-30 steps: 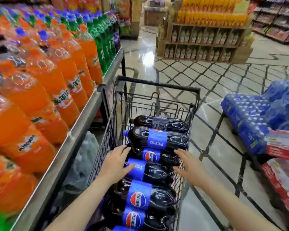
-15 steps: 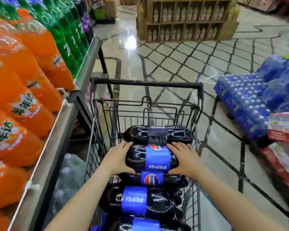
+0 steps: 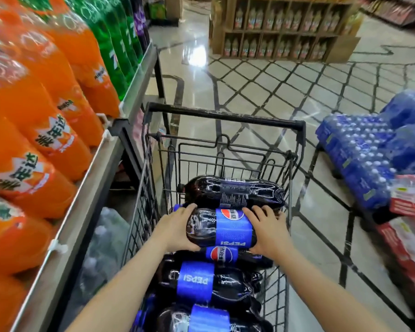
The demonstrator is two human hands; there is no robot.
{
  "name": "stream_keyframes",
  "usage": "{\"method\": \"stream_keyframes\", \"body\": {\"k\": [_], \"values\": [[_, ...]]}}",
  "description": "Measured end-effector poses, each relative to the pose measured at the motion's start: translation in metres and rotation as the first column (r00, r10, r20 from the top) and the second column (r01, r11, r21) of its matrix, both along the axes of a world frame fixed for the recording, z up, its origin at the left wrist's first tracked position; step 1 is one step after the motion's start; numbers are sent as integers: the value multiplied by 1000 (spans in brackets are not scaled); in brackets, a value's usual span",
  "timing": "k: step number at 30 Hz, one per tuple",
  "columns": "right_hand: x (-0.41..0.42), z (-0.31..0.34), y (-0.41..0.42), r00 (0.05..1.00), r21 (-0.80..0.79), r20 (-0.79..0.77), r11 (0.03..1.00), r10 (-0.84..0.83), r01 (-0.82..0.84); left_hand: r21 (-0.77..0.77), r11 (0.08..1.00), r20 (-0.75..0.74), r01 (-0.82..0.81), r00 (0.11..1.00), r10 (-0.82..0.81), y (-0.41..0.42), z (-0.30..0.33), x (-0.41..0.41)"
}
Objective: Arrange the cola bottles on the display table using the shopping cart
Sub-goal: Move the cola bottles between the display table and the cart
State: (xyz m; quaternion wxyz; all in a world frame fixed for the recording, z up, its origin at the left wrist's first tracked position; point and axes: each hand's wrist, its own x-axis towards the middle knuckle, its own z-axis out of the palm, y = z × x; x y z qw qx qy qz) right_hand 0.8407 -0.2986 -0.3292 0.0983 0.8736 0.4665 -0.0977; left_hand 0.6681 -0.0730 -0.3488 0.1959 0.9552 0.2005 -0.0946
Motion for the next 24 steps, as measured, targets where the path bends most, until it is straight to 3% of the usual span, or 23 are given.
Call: {"method": "stream_keyframes", "body": {"k": [14,24], "values": [[-92,28,-94,971,198,-47,955,234,-221,74,964,156,-255,958,242,-137,55,-157],[-185,31,-158,904,82,-80,907,419,-413,61,914,167,-401,907,387,-245,54,-277]]}}
